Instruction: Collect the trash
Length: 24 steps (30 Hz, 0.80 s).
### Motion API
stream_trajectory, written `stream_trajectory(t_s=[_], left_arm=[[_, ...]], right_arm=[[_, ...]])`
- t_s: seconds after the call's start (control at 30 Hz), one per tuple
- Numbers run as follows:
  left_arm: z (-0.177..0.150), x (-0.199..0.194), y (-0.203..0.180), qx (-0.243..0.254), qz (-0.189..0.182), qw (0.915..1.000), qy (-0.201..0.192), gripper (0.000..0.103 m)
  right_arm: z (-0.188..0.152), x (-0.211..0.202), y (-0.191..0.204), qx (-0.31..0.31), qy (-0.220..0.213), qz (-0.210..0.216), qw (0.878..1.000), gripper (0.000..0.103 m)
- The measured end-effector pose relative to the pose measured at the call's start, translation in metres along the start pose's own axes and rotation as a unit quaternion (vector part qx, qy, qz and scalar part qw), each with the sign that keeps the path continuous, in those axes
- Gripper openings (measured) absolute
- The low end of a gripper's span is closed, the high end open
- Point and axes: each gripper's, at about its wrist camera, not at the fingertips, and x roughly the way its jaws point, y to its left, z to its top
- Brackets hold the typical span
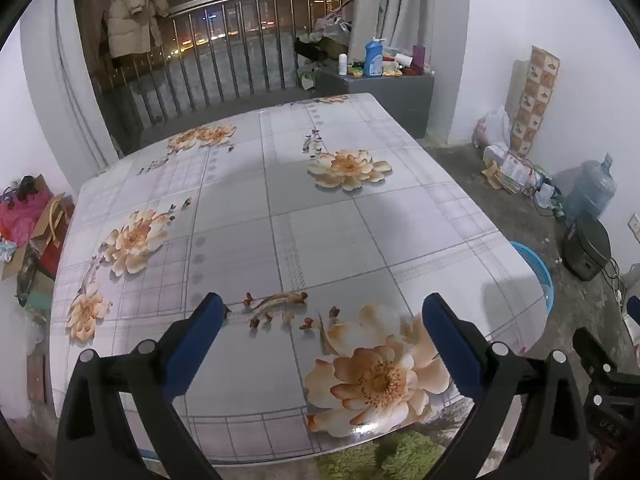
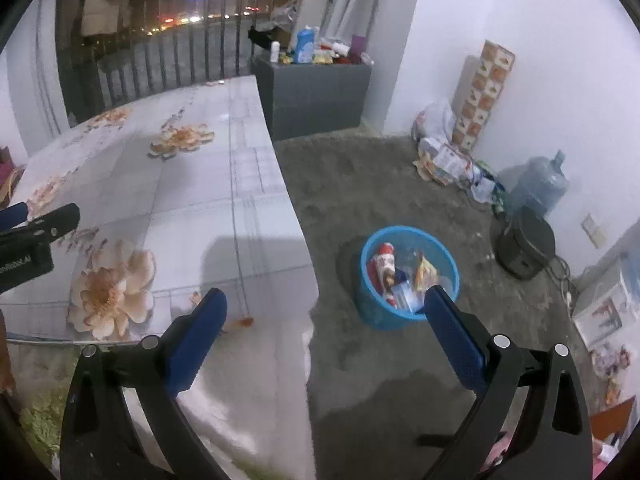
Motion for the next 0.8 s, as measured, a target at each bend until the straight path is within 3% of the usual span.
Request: stream_trajectory(t_s=[0.33, 0.8], left_arm=[[-0.001, 0.011, -0.005, 0.016, -0.002, 0.9996, 0.025, 0.097], [0.001, 0.017, -0.016, 0.033, 0.003, 0.9988, 0.036, 0.097]], right_arm=[[-0.002, 0.008, -0.012, 0.022, 0.016, -0.023, 0.999, 0.095], [-0.005, 0.012, -0.017, 0.023, 0.016, -0.024, 0.999, 0.095]])
